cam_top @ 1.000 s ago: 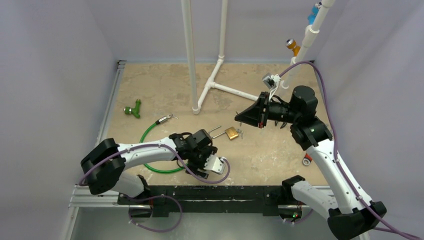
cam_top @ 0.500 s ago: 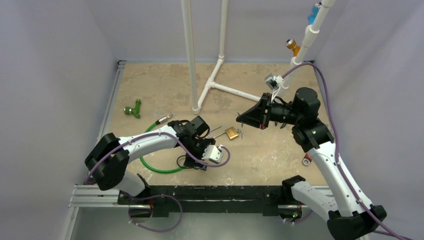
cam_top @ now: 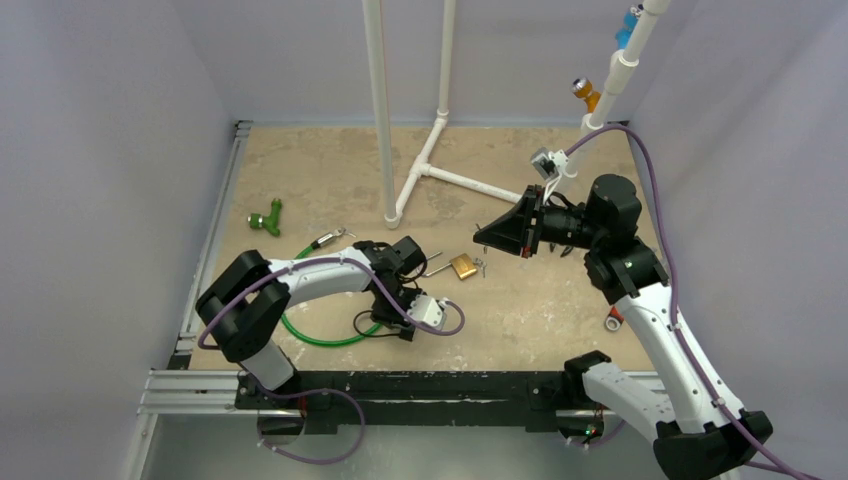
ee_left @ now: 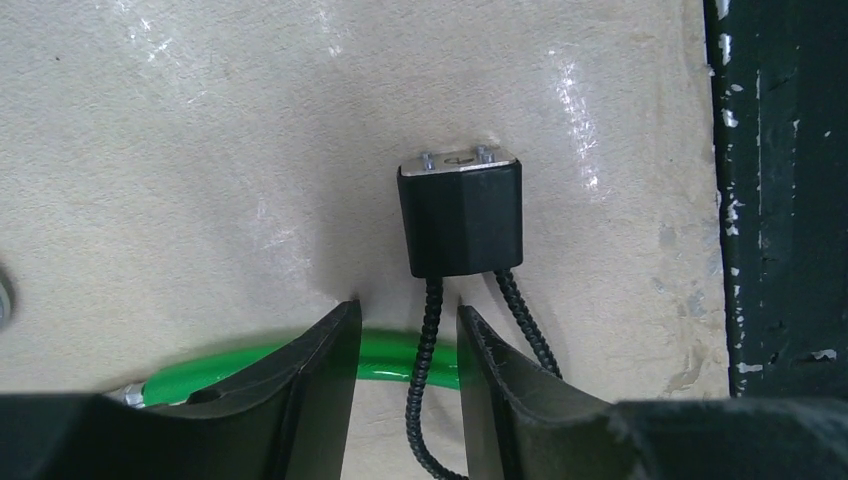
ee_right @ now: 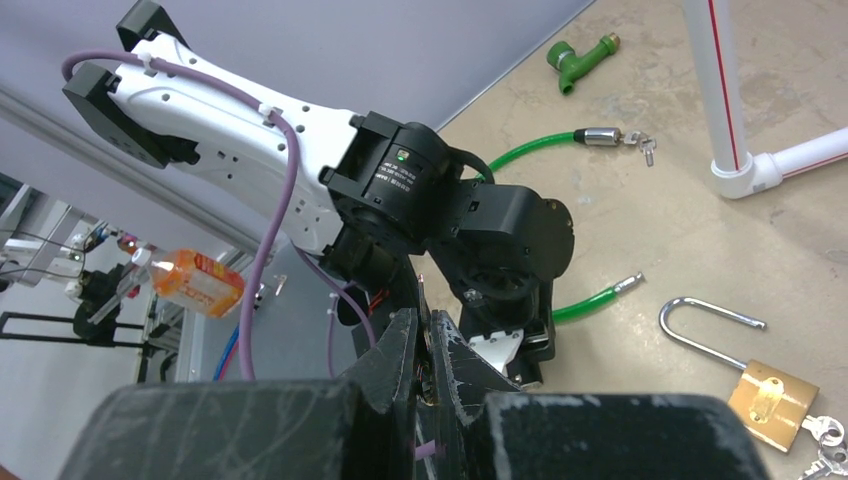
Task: Unlock with the key
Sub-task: Place the lock at the center of the board, then pick up the lock from the center of the board, then place the lock at the center of the board.
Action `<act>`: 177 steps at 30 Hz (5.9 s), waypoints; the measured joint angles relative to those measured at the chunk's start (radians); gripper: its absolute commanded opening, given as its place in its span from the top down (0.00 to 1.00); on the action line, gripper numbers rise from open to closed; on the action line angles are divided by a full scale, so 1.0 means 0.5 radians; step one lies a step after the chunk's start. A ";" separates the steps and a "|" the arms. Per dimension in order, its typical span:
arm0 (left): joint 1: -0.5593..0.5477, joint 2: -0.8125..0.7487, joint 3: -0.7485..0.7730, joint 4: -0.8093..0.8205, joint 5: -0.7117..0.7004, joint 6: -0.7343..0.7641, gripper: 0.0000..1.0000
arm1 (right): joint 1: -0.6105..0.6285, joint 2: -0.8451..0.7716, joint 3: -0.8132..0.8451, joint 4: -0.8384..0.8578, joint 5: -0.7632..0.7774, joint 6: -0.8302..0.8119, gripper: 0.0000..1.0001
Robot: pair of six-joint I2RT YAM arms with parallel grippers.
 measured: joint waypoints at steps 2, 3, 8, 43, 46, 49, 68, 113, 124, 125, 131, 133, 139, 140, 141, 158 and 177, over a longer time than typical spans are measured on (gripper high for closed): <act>-0.005 -0.001 -0.002 0.004 -0.035 0.009 0.70 | -0.004 0.000 0.000 0.000 0.000 0.002 1.00; -0.013 -0.008 -0.008 0.026 -0.057 0.018 0.77 | -0.005 0.000 0.000 0.000 0.000 0.003 1.00; -0.041 -0.037 -0.063 0.124 -0.142 0.046 1.00 | -0.006 0.001 0.000 0.000 0.000 0.005 1.00; -0.110 -1.532 0.951 -0.253 -0.916 1.395 1.00 | 0.295 0.418 0.187 0.446 -0.204 0.292 1.00; -0.198 -1.662 0.890 -0.436 -1.046 1.447 1.00 | 0.422 0.523 0.286 0.473 -0.209 0.288 1.00; -0.213 -1.691 0.890 -0.513 -1.147 1.460 1.00 | 0.430 0.549 0.286 0.569 -0.240 0.362 1.00; -0.105 -1.636 -0.076 2.319 -0.758 2.120 1.00 | 0.485 1.096 0.220 3.007 -0.522 2.129 1.00; 0.082 -1.689 -1.514 3.085 -0.187 2.119 1.00 | 0.256 0.835 -0.499 2.910 -0.490 2.251 1.00; 0.117 -1.192 -1.849 3.352 -0.224 2.109 1.00 | 0.123 0.495 -0.503 1.372 -0.362 1.152 1.00; 0.127 -1.179 -1.827 3.374 -0.230 2.107 1.00 | 0.121 0.495 -0.512 1.321 -0.359 1.120 1.00; 0.143 -1.147 -1.833 3.539 -0.253 2.119 1.00 | 0.113 0.514 -0.531 1.179 -0.349 1.028 1.00; 0.143 -1.124 -1.865 3.510 -0.260 2.120 1.00 | 0.112 0.515 -0.531 1.151 -0.349 1.003 1.00; 0.143 -0.964 -1.868 3.416 -0.275 2.120 0.97 | 0.111 0.507 -0.529 1.083 -0.347 0.951 1.00; 0.143 -0.925 -1.868 3.403 -0.274 2.120 0.96 | 0.109 0.504 -0.529 1.074 -0.347 0.946 1.00; 0.143 -0.886 -1.868 3.388 -0.273 2.120 0.94 | 0.104 0.501 -0.529 1.063 -0.347 0.945 1.00; 0.144 -1.345 -1.581 2.116 -0.444 2.004 0.00 | 0.025 0.491 -0.512 1.061 -0.349 0.947 1.00; 0.268 -0.501 0.695 -0.853 0.230 0.688 0.02 | -0.088 0.383 -0.513 1.164 -0.372 1.066 1.00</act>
